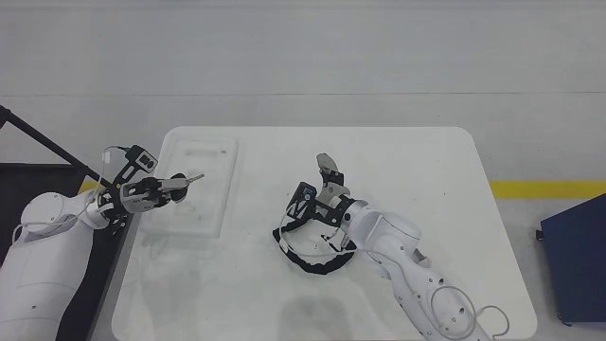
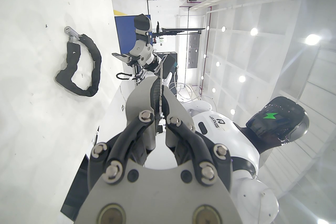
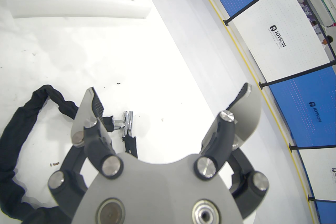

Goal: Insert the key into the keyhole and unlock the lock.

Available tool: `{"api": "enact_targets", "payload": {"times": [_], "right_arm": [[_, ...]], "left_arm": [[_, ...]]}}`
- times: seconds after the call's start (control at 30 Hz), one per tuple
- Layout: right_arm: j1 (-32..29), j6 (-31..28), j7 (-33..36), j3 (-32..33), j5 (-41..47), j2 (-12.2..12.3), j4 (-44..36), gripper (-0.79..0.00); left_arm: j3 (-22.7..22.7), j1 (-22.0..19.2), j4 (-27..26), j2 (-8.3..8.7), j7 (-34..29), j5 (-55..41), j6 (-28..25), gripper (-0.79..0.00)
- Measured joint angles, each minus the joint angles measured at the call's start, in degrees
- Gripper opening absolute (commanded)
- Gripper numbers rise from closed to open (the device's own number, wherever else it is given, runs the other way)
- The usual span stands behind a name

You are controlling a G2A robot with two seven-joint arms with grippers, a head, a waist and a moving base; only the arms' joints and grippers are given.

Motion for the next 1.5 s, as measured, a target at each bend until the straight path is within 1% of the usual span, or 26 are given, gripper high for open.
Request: {"api": "enact_targets", "payload": {"times": [0.1,0.3,0.33,0.37,0.4,0.47,0.5,0.8,0.87,0.97,1.03,1.1,1.17,1.23,1.37,1.43,1.5], "right_arm": [[-0.5,0.2,-0.4,0.1,-0.3,0.1,-0.1,-0.785],[-0.7,-0.3,-0.5,0.4,-0.4,0.2,-0.4,-0.785],[-0.8,-0.6,-0.2,0.4,-0.2,0.2,-0.4,-0.631],[-0.7,-1.8,0.7,0.4,0.3,0.3,-0.1,-0.363],[-0.4,-3.5,2.2,0.3,0.6,0.3,0.2,0.000],[0.2,-6.5,5.8,0.3,1.1,0.3,0.1,0.000],[0.3,-6.7,6.2,0.3,1.1,0.3,0.0,0.000],[0.1,-6.6,5.9,0.7,1.9,0.3,-0.1,0.000],[0.5,-8.7,7.8,1.7,4.5,0.4,-1.0,0.000],[2.9,-16.0,15.8,3.1,11.3,0.3,-2.5,0.000],[4.6,-19.7,20.7,3.2,16.3,0.2,-2.5,0.000],[6.7,-25.1,26.4,2.8,24.9,-0.1,-0.3,0.000],[9.6,-28.8,33.6,2.2,34.6,-0.2,2.8,0.000],[12.9,-27.3,38.4,-0.1,41.4,0.1,5.7,0.000],[22.4,-16.8,46.2,-6.5,56.6,1.1,12.0,0.000],[26.1,-14.0,48.8,-8.8,61.9,1.6,14.7,0.000],[29.6,-12.3,50.5,-11.7,64.8,2.1,17.9,0.000]], "left_arm": [[-0.5,0.9,-1.3,0.03,3.1,-0.1,1.1,-0.785],[-1.4,2.3,-3.2,0.26,3.8,0.9,0.5,-0.785],[-1.4,2.4,-3.5,0.30,3.8,1.4,0.2,-0.785],[-1.4,2.5,-3.8,0.37,3.8,2.3,-0.2,-0.785],[-1.4,2.6,-3.9,0.43,3.8,3.1,-0.5,-0.785],[-1.5,2.6,-4.3,0.57,4.4,5.0,-1.1,-0.785],[-1.5,2.7,-4.4,0.60,4.7,5.7,-1.4,-0.785],[-1.3,2.8,-4.7,0.62,5.3,6.4,-1.7,-0.785],[-1.3,2.8,-4.7,0.62,5.3,6.4,-1.7,-0.785],[-1.3,2.8,-4.7,0.62,5.3,6.4,-1.7,-0.785],[-1.3,2.8,-4.7,0.62,5.3,6.4,-1.7,-0.785],[-1.3,2.8,-4.7,0.62,5.3,6.4,-1.7,-0.785],[-1.3,2.8,-4.7,0.62,5.3,6.4,-1.7,-0.785],[-1.3,2.8,-4.7,0.62,5.3,6.4,-1.7,-0.785],[-1.3,2.8,-4.7,0.62,5.3,6.4,-1.7,-0.785],[-1.3,2.8,-4.7,0.62,5.3,6.4,-1.7,-0.785],[-1.3,2.8,-4.7,0.62,5.3,6.4,-1.7,-0.785]]}}
